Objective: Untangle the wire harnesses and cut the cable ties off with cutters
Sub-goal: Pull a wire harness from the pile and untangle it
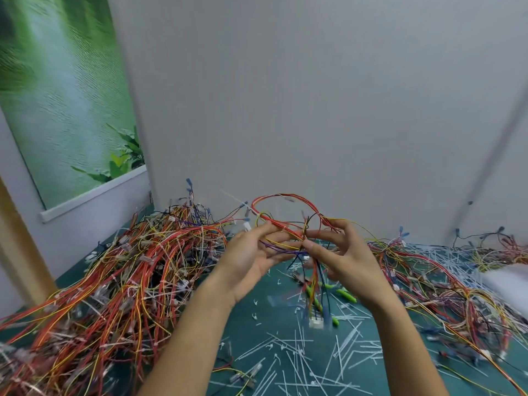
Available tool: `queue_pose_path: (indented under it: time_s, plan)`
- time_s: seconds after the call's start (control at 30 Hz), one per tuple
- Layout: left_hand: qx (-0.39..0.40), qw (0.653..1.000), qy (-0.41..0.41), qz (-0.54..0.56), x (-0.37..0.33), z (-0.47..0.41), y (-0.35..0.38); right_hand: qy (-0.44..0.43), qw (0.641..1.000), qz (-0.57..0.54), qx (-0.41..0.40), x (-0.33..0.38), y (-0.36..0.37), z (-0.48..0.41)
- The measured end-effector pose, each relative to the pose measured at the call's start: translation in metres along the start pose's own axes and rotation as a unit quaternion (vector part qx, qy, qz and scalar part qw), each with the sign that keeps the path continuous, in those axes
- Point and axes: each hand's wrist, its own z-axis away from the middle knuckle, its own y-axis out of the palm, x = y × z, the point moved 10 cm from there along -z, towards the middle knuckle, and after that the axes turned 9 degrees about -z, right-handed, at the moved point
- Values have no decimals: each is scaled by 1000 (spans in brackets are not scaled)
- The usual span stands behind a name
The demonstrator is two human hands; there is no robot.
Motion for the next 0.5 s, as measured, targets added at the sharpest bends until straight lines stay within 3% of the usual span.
queue_pose_path:
  time_s: [0.2, 0.33, 0.5]
  plan:
    - [32, 999, 1, -29, -3, 4, -1, -15, 995, -94, -32, 6, -19, -2]
    - [2, 992, 52, -115, -17, 5, -17, -35, 990, -131, -44, 12, -29, -2]
    - [-16, 990, 68, -122, -21, 6, -22, -47, 991, -122, -29, 15, -26, -2]
